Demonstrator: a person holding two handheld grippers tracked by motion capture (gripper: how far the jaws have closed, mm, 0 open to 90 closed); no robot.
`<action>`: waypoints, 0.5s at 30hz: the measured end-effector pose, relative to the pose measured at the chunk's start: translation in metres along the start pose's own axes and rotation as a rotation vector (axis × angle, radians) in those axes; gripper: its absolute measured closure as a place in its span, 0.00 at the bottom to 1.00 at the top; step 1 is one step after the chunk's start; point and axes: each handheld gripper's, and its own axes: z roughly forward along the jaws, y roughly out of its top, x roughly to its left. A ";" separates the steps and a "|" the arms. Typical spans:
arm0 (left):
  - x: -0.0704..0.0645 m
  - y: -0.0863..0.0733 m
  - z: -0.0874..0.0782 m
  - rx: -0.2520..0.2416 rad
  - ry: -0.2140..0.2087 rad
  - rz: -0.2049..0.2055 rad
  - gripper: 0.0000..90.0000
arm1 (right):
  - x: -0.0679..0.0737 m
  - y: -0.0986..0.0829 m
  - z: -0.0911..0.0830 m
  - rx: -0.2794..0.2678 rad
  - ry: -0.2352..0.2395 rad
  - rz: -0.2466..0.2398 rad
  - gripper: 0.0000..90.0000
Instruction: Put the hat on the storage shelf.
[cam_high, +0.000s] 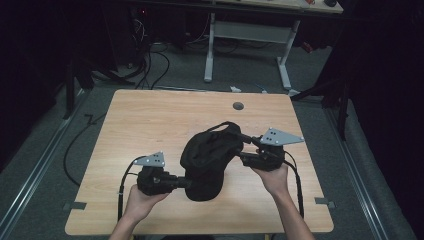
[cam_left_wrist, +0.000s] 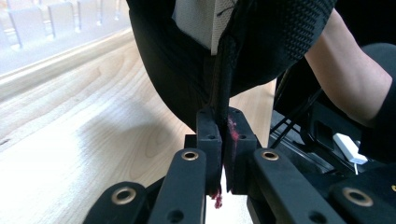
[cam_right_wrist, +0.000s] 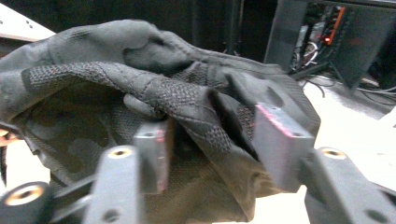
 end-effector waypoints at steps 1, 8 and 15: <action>0.000 0.000 0.000 0.000 0.000 0.000 0.96 | -0.001 0.000 -0.001 -0.002 -0.006 0.004 0.45; 0.001 0.002 -0.016 -0.057 0.045 -0.007 0.96 | -0.011 -0.012 -0.012 0.009 -0.031 0.064 0.40; 0.001 0.005 -0.020 -0.094 0.095 -0.014 0.96 | -0.017 -0.040 -0.013 0.082 -0.080 0.108 0.41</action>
